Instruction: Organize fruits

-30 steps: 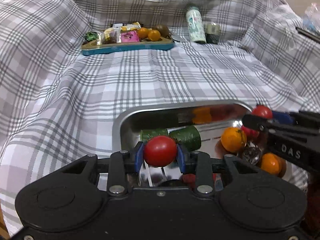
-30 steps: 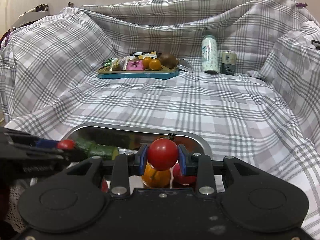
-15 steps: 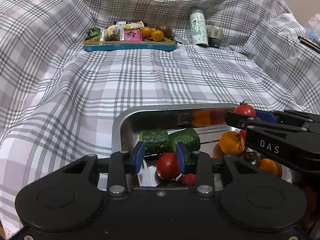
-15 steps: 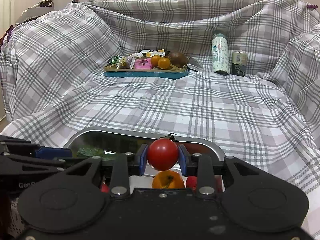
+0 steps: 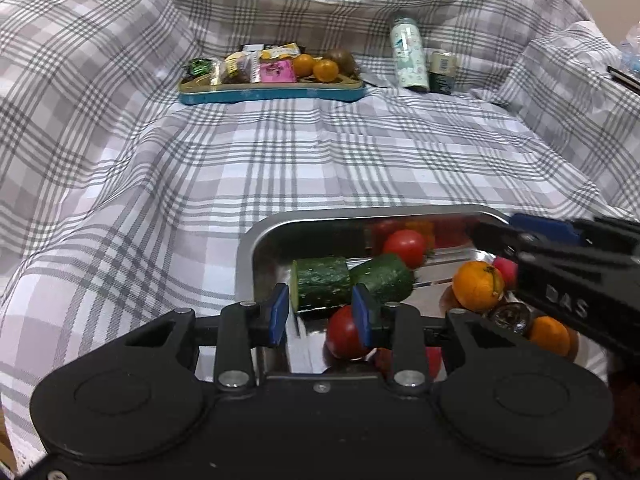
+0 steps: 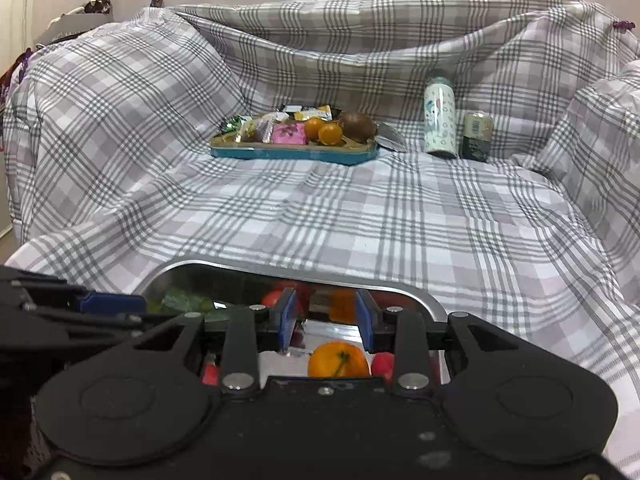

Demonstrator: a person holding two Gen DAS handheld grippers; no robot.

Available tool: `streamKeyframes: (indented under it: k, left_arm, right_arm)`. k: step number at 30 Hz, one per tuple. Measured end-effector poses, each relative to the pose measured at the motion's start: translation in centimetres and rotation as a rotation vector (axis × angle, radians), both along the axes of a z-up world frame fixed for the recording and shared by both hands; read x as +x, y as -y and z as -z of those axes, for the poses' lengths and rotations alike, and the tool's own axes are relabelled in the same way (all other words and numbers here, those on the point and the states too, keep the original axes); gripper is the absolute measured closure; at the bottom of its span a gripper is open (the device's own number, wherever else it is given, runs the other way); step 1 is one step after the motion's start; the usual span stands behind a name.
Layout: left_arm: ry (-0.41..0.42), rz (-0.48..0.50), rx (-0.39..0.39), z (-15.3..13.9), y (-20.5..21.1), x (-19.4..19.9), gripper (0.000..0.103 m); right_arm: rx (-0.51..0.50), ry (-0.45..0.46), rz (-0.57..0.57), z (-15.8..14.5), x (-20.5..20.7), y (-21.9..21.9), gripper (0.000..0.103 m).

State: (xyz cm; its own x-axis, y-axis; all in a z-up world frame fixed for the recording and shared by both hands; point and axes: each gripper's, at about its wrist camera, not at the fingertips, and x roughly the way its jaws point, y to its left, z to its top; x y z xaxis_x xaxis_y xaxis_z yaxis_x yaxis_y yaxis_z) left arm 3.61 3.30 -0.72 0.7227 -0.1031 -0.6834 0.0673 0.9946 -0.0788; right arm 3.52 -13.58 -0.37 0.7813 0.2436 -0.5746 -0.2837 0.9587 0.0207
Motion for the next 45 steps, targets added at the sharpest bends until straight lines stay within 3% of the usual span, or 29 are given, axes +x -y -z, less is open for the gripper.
streamKeyframes:
  k: [12,30,45]
  left_arm:
    - [0.012,-0.102,0.023,0.2,0.2,-0.7,0.060]
    - [0.044,-0.102,0.086,0.1,1.6,-2.3,0.060]
    - [0.061,-0.098,0.085,0.3,1.8,-2.6,0.060]
  right_arm:
    - [0.013,-0.071,0.106,1.0,-1.5,1.7,0.069]
    - [-0.004,-0.024,0.160,1.0,-2.9,2.1,0.069]
    - [0.001,-0.021,0.184,1.2,-3.1,2.2,0.068]
